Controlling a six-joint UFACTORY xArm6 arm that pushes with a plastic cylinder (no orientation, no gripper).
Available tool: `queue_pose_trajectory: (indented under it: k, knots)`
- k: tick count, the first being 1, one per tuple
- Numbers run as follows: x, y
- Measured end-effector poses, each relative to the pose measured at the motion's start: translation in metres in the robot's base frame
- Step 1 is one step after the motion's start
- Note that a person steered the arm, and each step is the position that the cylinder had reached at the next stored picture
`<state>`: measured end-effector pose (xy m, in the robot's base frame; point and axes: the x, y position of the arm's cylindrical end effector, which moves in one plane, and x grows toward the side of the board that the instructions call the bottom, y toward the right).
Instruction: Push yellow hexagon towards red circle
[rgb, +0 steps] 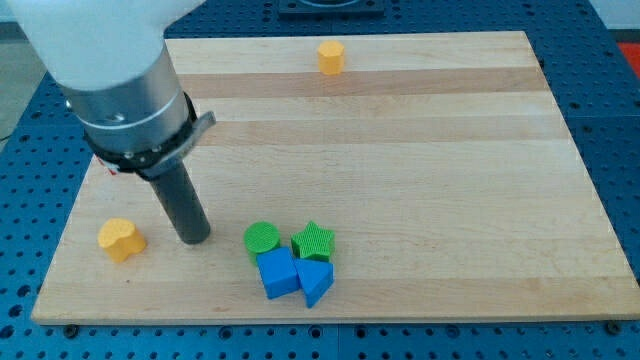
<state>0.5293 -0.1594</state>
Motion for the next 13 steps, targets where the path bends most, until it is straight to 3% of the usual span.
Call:
queue_pose_trajectory:
  k: [2, 4, 7, 8, 9, 11, 12, 13]
  knots:
    - [0.016, -0.087]
    - [0.003, -0.093]
    - [0.043, -0.117]
    - [0.015, -0.109]
    - [-0.023, -0.046]
    - [-0.105, 0.148]
    - [-0.171, 0.233]
    - [-0.251, 0.269]
